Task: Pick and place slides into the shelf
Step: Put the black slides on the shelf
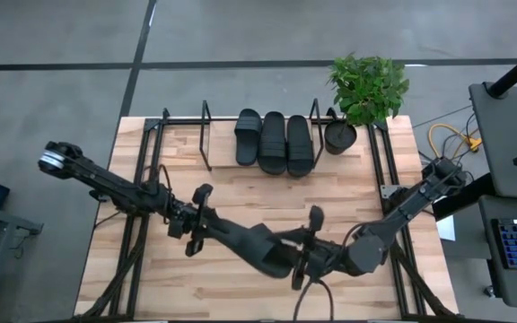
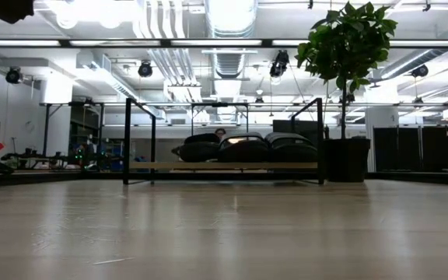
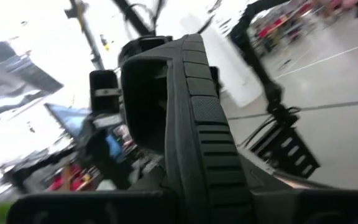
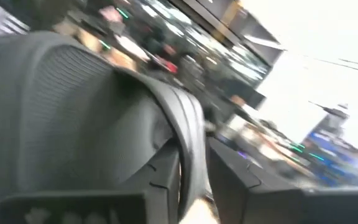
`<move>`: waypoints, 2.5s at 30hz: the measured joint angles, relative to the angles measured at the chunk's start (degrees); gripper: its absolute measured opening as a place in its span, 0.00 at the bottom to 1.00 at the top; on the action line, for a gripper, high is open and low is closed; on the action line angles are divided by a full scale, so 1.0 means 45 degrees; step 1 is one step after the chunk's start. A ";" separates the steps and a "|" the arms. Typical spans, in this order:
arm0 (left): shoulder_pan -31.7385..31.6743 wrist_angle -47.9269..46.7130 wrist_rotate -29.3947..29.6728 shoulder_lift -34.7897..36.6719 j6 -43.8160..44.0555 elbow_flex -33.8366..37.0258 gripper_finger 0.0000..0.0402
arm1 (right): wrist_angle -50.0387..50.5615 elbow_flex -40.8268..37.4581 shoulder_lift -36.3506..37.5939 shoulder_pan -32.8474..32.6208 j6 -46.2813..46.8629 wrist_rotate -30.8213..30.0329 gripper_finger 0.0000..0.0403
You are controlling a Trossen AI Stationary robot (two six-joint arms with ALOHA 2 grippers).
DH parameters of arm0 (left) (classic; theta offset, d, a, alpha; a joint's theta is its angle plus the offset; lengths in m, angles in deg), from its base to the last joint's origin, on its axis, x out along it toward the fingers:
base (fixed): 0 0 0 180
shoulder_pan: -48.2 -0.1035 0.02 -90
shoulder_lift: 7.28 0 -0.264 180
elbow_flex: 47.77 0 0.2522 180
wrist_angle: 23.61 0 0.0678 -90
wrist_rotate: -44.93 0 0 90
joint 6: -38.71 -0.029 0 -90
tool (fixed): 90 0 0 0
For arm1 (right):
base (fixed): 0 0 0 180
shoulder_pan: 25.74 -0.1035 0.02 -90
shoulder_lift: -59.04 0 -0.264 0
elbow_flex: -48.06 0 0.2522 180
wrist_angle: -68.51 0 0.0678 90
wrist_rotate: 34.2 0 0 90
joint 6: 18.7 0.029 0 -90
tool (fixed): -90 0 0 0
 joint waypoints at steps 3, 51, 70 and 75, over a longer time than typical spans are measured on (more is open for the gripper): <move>-0.0009 -0.0483 0.0885 0.0464 0.0012 0.0057 0.09 | 0.0035 -0.0005 0.0179 -0.0304 -0.0465 -0.1759 0.21; -0.1865 -0.3022 2.1276 -0.5821 -0.2664 -0.4558 0.09 | 0.1946 -0.9695 0.9074 -0.0431 0.3906 -0.3119 0.14; -0.3202 -0.2939 2.1220 -0.7966 -0.0294 -0.4476 0.09 | 0.1949 -0.9695 0.9094 -0.0431 0.3655 -0.3128 0.14; -0.3173 -0.3009 2.1209 -0.8199 -0.1064 -0.4436 0.09 | 0.1945 -0.9695 0.9104 -0.0431 0.3202 -0.3128 0.14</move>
